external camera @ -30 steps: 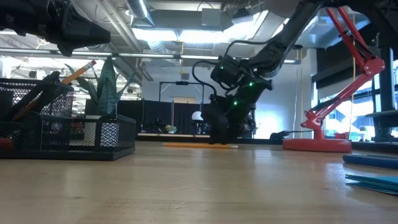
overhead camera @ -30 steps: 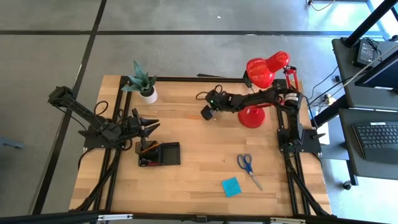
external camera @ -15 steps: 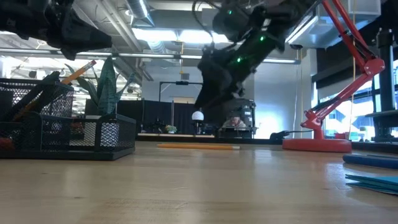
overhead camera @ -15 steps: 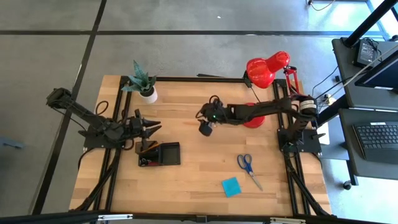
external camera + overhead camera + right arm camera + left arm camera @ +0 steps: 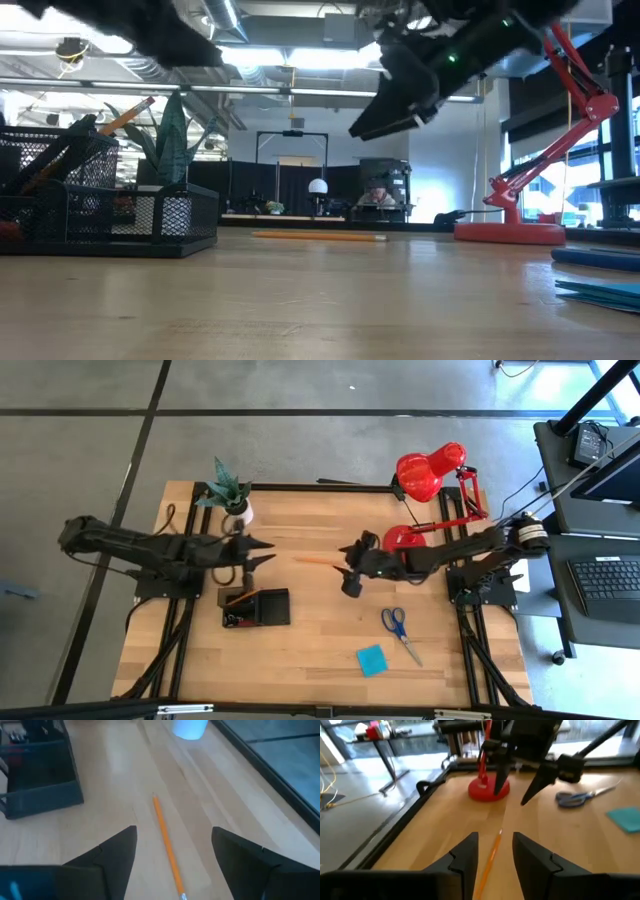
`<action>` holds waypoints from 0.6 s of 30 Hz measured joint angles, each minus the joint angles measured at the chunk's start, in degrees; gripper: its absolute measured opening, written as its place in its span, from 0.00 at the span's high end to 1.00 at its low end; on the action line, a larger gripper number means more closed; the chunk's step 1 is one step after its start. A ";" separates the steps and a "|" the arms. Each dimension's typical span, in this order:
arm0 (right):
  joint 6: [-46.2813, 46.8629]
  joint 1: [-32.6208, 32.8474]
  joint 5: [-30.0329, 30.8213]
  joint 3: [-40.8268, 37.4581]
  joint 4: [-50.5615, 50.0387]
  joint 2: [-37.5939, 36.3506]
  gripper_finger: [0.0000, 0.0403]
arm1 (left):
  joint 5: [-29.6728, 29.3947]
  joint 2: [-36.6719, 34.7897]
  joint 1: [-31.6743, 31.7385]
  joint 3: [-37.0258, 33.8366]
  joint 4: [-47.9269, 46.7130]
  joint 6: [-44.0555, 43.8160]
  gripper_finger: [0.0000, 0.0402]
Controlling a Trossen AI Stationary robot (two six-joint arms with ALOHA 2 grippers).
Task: Pick and place office supplies into organizer
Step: Put the yellow pencil into the back left compartment of the desk organizer
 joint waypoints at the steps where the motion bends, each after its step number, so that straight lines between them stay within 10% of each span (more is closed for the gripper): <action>1: 0.07 -0.05 -0.03 -1.78 2.40 -0.56 0.35 | 1.18 2.08 1.53 1.85 -1.42 0.62 0.71; 10: -0.49 -0.15 -1.04 -13.53 15.35 -2.27 0.35 | 16.74 24.05 14.37 15.90 -13.93 6.17 0.70; 18: -3.57 -3.04 -7.67 -26.98 38.29 -2.27 0.35 | 18.57 36.29 16.76 19.26 -13.05 10.92 0.69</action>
